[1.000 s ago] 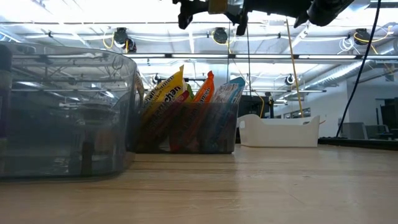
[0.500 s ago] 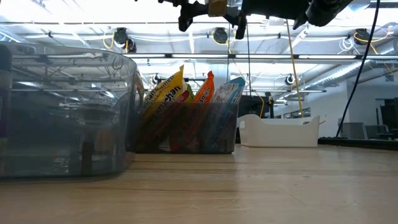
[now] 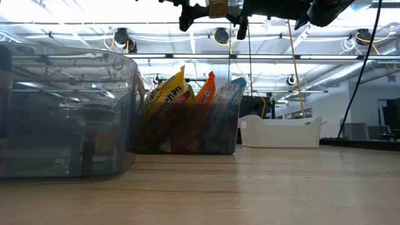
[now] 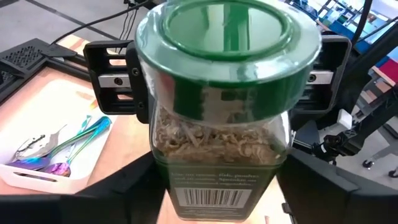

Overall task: Pick & Place Food Item
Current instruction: Put the green seasoning bottle into the bottom black bin

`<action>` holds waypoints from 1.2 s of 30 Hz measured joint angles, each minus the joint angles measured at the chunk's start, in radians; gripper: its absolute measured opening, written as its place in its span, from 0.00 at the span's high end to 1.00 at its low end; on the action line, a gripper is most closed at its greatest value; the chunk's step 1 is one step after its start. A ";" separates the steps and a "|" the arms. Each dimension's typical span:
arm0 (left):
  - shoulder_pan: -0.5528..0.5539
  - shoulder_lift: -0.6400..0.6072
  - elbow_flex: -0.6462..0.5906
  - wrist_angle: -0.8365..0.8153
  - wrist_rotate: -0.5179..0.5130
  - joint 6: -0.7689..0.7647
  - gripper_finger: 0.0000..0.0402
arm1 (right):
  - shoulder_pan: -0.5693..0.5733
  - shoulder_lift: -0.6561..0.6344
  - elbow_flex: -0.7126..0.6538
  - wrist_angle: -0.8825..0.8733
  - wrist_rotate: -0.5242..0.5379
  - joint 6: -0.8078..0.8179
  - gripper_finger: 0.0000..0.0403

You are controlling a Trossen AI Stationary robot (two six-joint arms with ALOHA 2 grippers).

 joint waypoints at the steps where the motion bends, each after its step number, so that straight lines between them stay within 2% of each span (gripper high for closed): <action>1: 0.000 0.000 0.000 0.000 0.001 0.000 0.27 | 0.000 0.000 0.000 0.000 0.000 0.000 0.52; 5: 0.005 -0.002 0.000 -0.002 0.007 0.019 0.19 | 0.000 0.000 0.000 0.000 -0.001 0.000 0.52; 10: 0.058 -0.053 0.001 -0.056 0.033 0.036 0.16 | -0.004 -0.021 -0.001 -0.036 -0.025 -0.012 0.52; 14: 0.112 -0.110 0.001 -0.129 0.034 0.069 0.17 | -0.006 -0.047 -0.001 -0.071 -0.036 -0.011 0.52; 18: 0.148 -0.154 0.001 -0.131 0.056 0.046 0.20 | -0.006 -0.051 -0.001 -0.072 -0.062 0.017 0.52; 24: 0.124 -0.145 0.002 -0.115 0.116 0.027 0.24 | -0.006 -0.039 -0.001 -0.074 -0.064 0.031 0.52; 32: 0.094 -0.139 0.001 -0.105 0.015 0.095 0.28 | -0.006 -0.039 -0.001 -0.067 -0.069 0.035 0.52; 36: 0.096 -0.139 0.001 -0.098 0.011 0.091 0.28 | -0.006 -0.039 0.002 -0.065 -0.080 0.035 0.52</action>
